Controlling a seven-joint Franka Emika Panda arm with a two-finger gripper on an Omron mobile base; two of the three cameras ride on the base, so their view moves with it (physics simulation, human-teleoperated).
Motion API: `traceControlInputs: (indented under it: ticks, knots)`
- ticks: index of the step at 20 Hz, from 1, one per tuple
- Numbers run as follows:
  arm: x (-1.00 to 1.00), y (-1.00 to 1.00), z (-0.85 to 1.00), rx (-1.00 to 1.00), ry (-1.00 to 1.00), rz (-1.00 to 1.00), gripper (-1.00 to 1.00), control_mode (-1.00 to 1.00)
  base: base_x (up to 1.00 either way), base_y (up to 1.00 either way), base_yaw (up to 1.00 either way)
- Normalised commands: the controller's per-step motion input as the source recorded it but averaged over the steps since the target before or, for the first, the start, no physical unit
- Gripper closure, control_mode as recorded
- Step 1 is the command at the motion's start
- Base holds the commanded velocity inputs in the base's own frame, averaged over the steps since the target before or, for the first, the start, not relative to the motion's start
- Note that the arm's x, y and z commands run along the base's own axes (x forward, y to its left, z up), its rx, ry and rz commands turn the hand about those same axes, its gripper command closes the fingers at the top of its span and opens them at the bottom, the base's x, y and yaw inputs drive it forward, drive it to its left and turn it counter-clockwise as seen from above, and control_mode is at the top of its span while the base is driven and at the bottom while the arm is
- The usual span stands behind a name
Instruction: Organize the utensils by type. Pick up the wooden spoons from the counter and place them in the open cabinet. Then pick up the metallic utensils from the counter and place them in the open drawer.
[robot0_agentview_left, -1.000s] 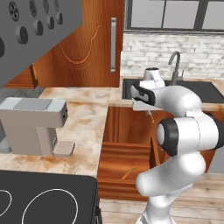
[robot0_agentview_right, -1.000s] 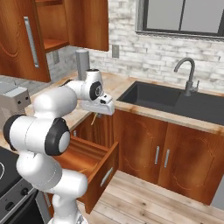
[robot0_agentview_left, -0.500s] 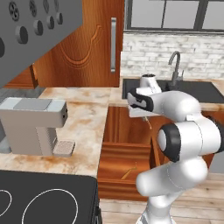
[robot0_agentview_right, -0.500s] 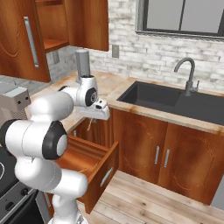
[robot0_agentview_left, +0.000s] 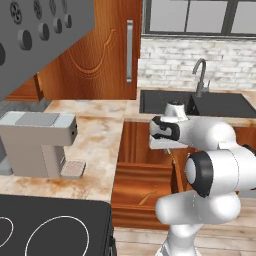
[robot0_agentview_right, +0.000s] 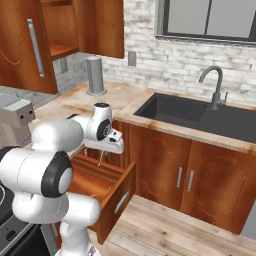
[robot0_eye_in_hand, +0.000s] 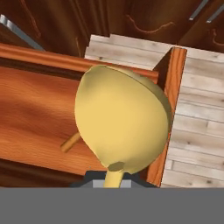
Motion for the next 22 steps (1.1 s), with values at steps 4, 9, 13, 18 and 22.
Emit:
traceControlInputs:
  ticks: [4, 9, 13, 18, 22]
  knots:
    - [-0.01, 0.12, -0.49, 0.0, -0.01, -0.01, 1.0, -1.0, 0.0, 0.0, 0.0]
    - [-0.01, 0.11, -0.47, 0.0, 0.0, -0.03, 1.0, -1.0, 0.0, 0.0, 0.0]
    - [0.0, 0.15, -0.4, 0.0, 0.02, -0.04, 1.0, -1.0, 0.0, 0.0, 0.0]
    - [-0.17, 0.19, -0.33, 0.0, 0.04, -0.02, 1.0, -1.0, 0.0, 0.0, 0.0]
    - [-0.2, 0.24, -0.33, 0.0, 0.02, 0.0, 1.0, -1.0, 0.0, 0.0, 0.0]
